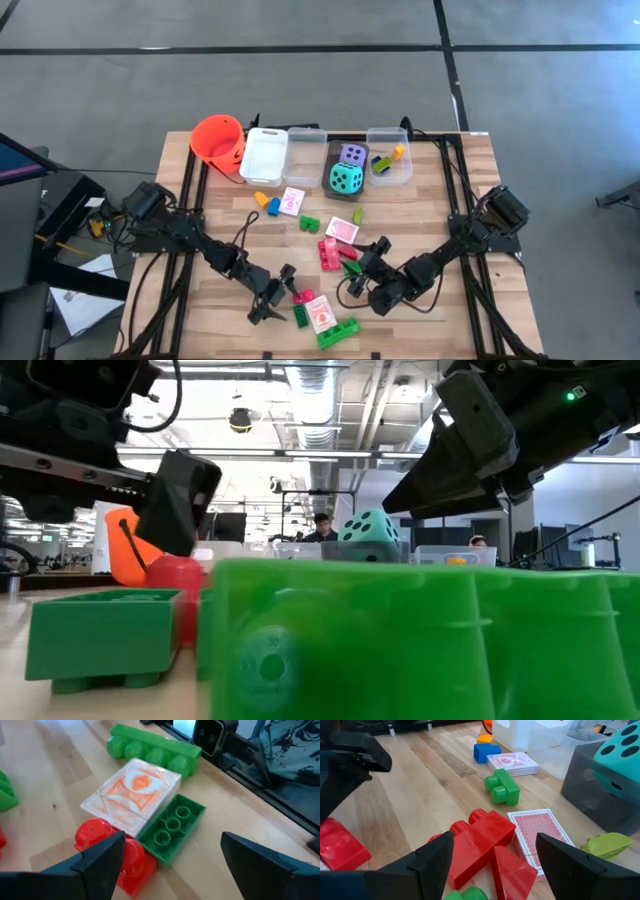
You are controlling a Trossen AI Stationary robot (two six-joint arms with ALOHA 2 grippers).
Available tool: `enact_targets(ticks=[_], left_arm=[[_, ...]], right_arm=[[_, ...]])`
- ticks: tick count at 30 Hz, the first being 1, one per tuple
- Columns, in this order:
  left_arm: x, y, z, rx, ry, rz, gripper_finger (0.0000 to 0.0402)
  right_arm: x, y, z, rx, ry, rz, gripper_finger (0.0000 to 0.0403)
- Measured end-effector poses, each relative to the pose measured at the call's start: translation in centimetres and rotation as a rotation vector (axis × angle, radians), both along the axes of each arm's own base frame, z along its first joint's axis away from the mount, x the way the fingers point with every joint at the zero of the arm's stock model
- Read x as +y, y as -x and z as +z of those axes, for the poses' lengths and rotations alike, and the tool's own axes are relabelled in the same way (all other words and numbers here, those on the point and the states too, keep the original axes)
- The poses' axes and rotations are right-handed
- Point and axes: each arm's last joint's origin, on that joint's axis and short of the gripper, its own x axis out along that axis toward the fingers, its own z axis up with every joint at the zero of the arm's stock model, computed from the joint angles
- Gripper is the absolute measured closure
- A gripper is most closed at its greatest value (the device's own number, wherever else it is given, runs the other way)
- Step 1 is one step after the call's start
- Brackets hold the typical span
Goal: Pick & Place Toys
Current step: Move the bottom large red game piece to the center of the table
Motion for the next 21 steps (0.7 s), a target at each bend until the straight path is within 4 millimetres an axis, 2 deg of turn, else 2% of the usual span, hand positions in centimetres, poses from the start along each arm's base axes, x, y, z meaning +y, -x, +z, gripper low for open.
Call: enact_targets(ticks=[4,10,15,21], left_arm=[[0.8,0.7,1.0,0.028,-0.105,0.073,0.0086],[3.6,2.7,3.6,0.064,-0.346,0.296,0.0088],[4.3,3.0,6.2,0.0,-0.193,0.414,0.0088],[3.5,2.2,8.3,-0.155,-0.008,0.388,0.0088]], right_arm=[[0.0,0.0,0.0,-0.001,-0.002,0.001,0.0127],[0.0,0.0,0.0,-0.001,-0.002,0.001,0.0127],[0.0,0.0,0.0,-0.004,-0.004,0.001,0.0127],[0.2,-0.2,0.1,0.006,-0.021,0.031,0.0127]])
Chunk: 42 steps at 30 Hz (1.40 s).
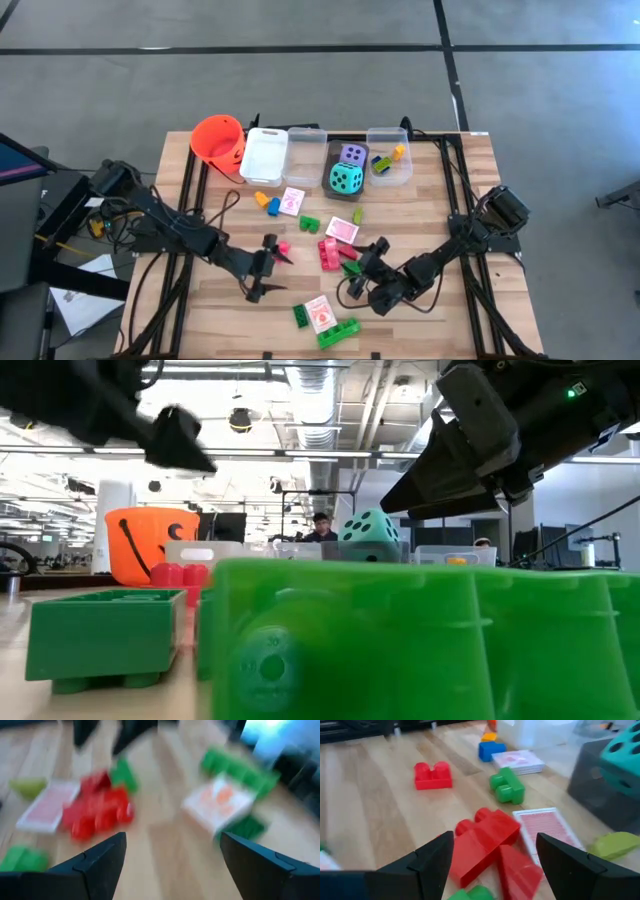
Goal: Pick & Place Toys
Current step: Move the bottom large red game piece to the center of the table, then put the bottom large green game piece into the left transparent bin
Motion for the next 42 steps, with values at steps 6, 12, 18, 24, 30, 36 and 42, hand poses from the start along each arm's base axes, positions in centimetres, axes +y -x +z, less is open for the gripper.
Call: enact_targets(ticks=[6,12,18,24,30,36,42], left_arm=[[0.0,-0.7,0.6,-0.088,0.028,0.0,0.0088],[0.3,-0.8,0.5,-0.085,0.02,0.01,0.0088],[0.3,-0.8,0.6,-0.087,0.021,0.013,0.0088],[0.4,-0.8,0.6,-0.089,0.02,0.014,0.0088],[0.4,-0.8,0.6,-0.09,0.018,0.017,0.0088],[0.4,-0.8,0.6,-0.089,0.016,0.019,0.0088],[0.6,-0.9,0.5,-0.076,0.009,0.028,0.0088]], right_arm=[[2.0,-0.6,0.4,0.131,-0.077,0.459,0.0127],[3.8,-0.5,1.1,0.099,-0.225,0.716,0.0127],[4.7,0.3,0.9,0.139,-0.173,0.79,0.0127],[5.5,0.9,0.9,0.145,-0.152,0.83,0.0127],[6.1,1.5,0.9,0.148,-0.15,0.854,0.0127],[7.5,0.7,-1.9,0.134,-0.139,0.879,0.0127],[8.2,-1.5,-4.1,0.199,-0.141,0.916,0.0126]])
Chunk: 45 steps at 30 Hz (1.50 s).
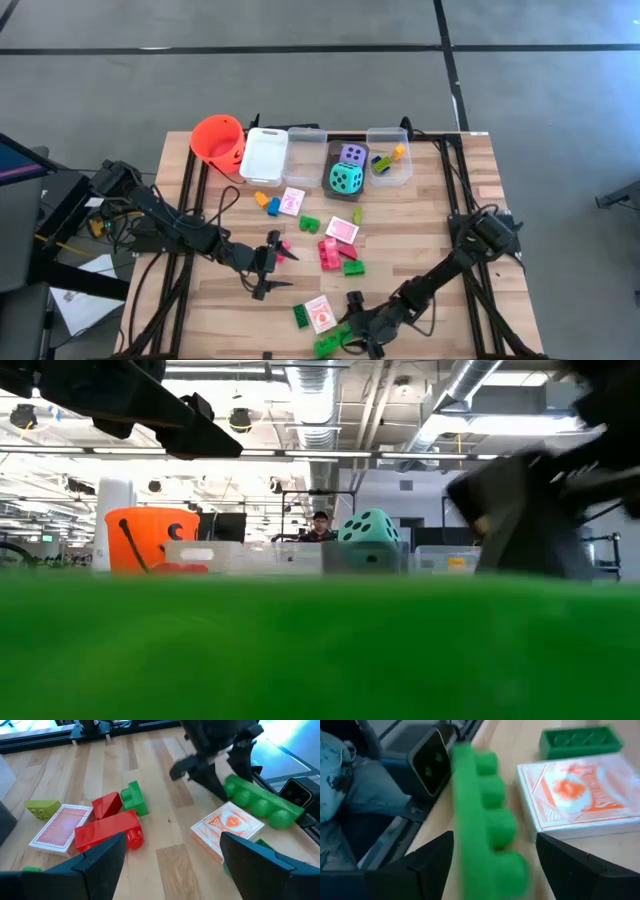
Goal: Pick & Place Toys
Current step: Put the bottom large green game piece into the left transparent bin
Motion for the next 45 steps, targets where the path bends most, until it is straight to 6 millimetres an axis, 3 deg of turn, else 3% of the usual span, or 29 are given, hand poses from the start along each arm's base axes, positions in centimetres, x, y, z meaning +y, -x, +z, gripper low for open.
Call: enact_targets(ticks=[10,16,27,38,42,45], left_arm=[[0.3,0.0,-0.2,0.024,-0.011,0.012,0.0088],[0.3,0.0,-0.2,0.023,-0.01,0.012,0.0088],[0.3,0.0,-0.3,0.03,-0.013,0.012,0.0088],[0.6,0.0,-0.2,0.007,-0.057,0.108,0.0088],[0.7,0.0,-0.3,0.01,-0.061,0.113,0.0088],[0.7,0.0,-0.3,0.013,-0.063,0.112,0.0088]], right_arm=[[-0.8,-2.3,-1.0,0.161,0.014,-0.052,0.0136],[-2.6,-3.0,-0.3,0.162,0.042,-0.178,0.0219],[-6.7,-3.9,-0.9,0.148,0.237,-0.52,0.0222],[-11.4,-4.4,-0.9,0.198,0.183,-0.907,0.0225],[-12.1,-3.9,0.3,0.201,0.225,-0.931,0.0226],[-11.2,-3.3,1.9,0.166,0.26,-0.871,0.0228]])
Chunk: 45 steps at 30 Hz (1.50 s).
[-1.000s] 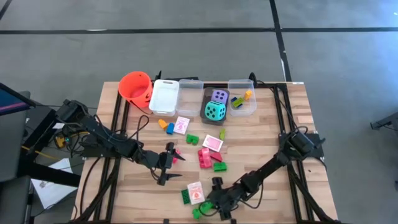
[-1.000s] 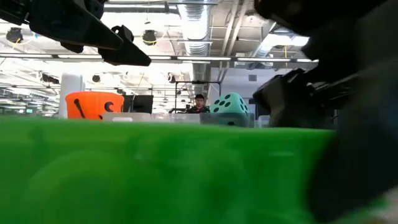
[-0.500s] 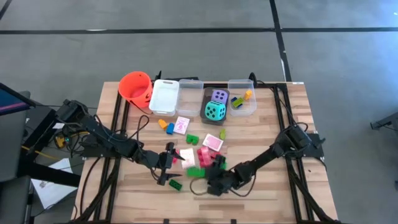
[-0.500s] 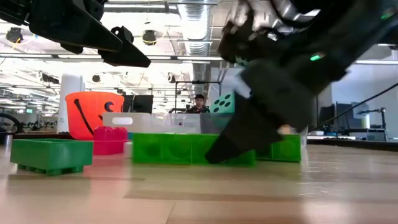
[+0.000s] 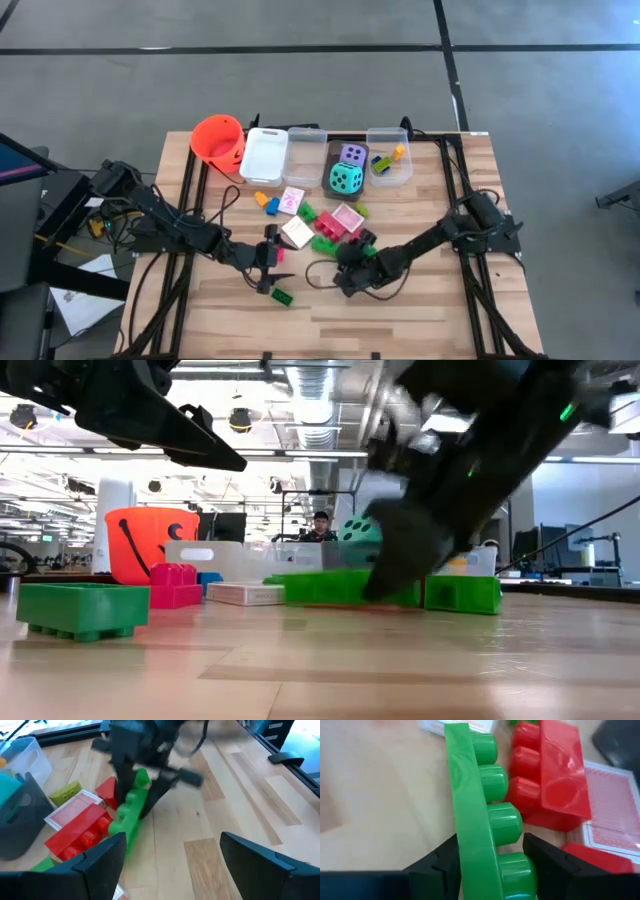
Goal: Pick & Place Toys
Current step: Put the bottom large green game piece into the left transparent bin
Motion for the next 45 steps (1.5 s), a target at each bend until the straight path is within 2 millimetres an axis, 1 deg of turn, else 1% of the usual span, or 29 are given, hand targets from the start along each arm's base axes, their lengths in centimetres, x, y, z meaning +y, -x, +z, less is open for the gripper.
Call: enact_targets(ticks=[3,6,8,10,12,14,17,20,24,26,28,32,34,36,40,45], left_arm=[[0.0,0.0,0.0,0.004,-0.002,0.0,0.0088],[0.0,0.0,-0.1,0.007,-0.004,0.0,0.0088],[0.1,0.0,-0.1,0.006,-0.004,0.004,0.0088],[0.3,-0.1,-0.1,0.006,-0.004,0.012,0.0088],[0.6,-0.2,-0.1,0.006,-0.004,0.024,0.0088],[0.9,-0.4,0.0,-0.001,-0.001,0.038,0.0088],[1.5,-0.9,0.4,-0.041,0.032,0.072,0.0088],[2.4,-1.6,1.3,-0.144,0.173,0.149,0.0088],[4.4,-2.4,2.4,-0.269,0.475,0.313,0.0088],[5.6,-2.6,2.5,-0.273,0.578,0.38,0.0088],[6.8,-2.8,2.3,-0.253,0.649,0.41,0.0088],[8.9,-3.1,2.2,-0.192,0.854,0.376,0.0088],[9.5,-3.2,2.4,-0.177,0.954,0.338,0.0088],[9.9,-3.3,2.8,-0.176,1.021,0.282,0.0088],[9.9,-3.5,4.1,-0.261,1.065,0.15,0.0088],[9.8,-3.5,4.7,-0.318,1.081,0.109,0.0088]], right_arm=[[1.5,0.7,3.2,-0.101,0.02,0.046,0.0229],[2.5,2.3,6.1,-0.181,0.08,0.046,0.0229],[2.8,3.6,8.2,-0.231,0.142,0.024,0.0229],[2.5,4.9,10.3,-0.286,0.174,-0.014,0.0229],[1.9,6.0,11.9,-0.314,0.185,-0.046,0.0229],[0.9,6.7,13.2,-0.341,0.196,-0.084,0.0229],[-0.4,7.1,14.8,-0.374,0.216,-0.124,0.0229],[-1.1,6.8,15.2,-0.354,0.225,-0.113,0.0229],[-1.1,6.5,15.1,-0.3,0.24,-0.058,0.0229],[-1.0,6.3,14.9,-0.281,0.254,-0.036,0.0229],[-0.8,6.2,14.5,-0.242,0.273,0.001,0.0229],[-0.2,5.7,14.4,-0.221,0.318,0.067,0.0229],[0.0,5.4,14.0,-0.194,0.341,0.105,0.0229],[0.0,5.0,14.2,-0.201,0.336,0.119,0.0229],[-0.4,4.5,13.9,-0.184,0.323,0.135,0.0229],[-0.8,4.2,14.0,-0.19,0.3,0.133,0.0229]])
